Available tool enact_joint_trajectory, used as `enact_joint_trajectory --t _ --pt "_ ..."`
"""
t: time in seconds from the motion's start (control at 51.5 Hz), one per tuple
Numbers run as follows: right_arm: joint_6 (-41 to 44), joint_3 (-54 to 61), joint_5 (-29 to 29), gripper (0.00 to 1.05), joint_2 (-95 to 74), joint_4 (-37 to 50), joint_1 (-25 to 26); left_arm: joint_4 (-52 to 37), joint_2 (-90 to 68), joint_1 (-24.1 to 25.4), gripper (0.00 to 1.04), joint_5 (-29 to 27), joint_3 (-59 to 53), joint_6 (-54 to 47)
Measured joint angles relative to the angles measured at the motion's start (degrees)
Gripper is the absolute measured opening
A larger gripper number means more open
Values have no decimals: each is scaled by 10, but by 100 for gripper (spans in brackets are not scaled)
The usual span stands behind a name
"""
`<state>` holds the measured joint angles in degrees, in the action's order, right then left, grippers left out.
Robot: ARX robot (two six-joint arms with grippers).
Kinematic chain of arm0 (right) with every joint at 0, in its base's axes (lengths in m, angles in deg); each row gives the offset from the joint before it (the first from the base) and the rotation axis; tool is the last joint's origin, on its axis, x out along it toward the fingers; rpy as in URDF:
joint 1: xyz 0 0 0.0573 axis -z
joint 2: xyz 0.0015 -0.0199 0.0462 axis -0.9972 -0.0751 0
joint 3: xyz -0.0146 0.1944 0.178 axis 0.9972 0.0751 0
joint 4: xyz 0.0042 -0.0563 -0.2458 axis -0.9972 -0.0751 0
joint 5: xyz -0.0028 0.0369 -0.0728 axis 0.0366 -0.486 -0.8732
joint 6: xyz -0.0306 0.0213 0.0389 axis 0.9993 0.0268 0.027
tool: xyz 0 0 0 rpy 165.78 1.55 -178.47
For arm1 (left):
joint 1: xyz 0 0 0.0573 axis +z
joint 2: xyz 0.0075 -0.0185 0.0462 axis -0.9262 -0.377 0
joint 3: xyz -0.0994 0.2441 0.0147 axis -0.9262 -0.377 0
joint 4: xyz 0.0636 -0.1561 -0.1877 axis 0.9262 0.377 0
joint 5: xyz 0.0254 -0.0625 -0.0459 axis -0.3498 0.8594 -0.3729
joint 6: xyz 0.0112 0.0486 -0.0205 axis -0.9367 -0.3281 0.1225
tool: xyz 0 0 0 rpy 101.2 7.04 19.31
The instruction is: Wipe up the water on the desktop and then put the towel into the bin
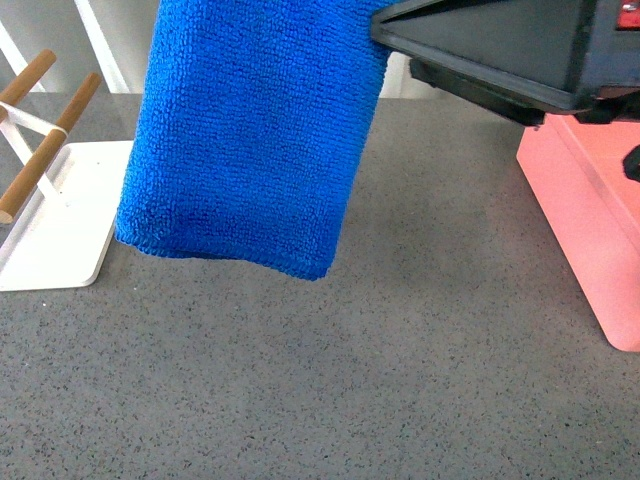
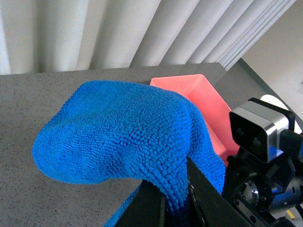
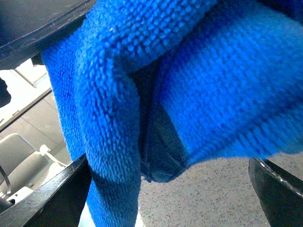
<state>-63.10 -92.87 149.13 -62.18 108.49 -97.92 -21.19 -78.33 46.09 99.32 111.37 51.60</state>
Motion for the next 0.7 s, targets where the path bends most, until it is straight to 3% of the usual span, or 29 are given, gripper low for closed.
enact_joint_trajectory --t 0.233,0.524,0.66,0.698 --pt "-38 -40 23 98 -37 47 -31 0 0 0 4 0 0 0" --pt "-60 -113 3 98 -92 47 -72 0 0 0 4 -3 0 0" --pt "-82 -123 7 83 -104 76 -81 0 0 0 4 -3 0 0" --pt "-96 -125 13 74 -109 97 -84 0 0 0 4 -3 0 0"
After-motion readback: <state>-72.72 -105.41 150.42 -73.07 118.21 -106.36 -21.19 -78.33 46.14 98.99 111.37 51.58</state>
